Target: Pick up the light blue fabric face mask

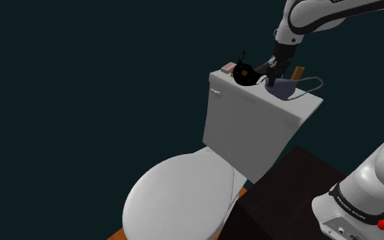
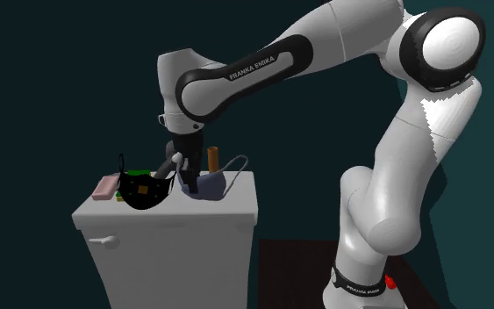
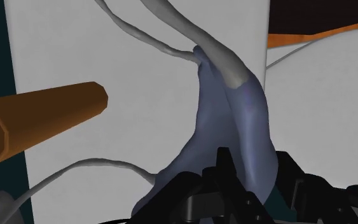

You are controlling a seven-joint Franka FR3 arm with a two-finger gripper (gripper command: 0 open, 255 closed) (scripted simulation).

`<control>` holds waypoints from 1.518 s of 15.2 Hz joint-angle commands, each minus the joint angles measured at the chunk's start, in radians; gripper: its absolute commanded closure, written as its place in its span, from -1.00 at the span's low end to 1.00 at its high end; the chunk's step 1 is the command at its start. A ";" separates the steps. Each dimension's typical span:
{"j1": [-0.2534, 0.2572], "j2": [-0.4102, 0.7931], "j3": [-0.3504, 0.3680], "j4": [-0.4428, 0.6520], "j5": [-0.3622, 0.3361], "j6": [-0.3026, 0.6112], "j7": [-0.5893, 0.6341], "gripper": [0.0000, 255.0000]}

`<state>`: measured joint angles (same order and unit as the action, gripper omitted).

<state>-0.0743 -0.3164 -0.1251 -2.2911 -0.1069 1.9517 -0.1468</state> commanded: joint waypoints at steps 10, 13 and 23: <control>-0.001 0.019 0.001 0.024 0.003 -0.036 0.003 1.00; -0.001 0.011 0.003 0.057 0.004 -0.077 0.001 1.00; 0.001 -0.003 0.007 0.168 0.007 -0.201 -0.006 1.00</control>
<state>-0.0736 -0.3188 -0.1177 -2.1316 -0.0997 1.7587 -0.1512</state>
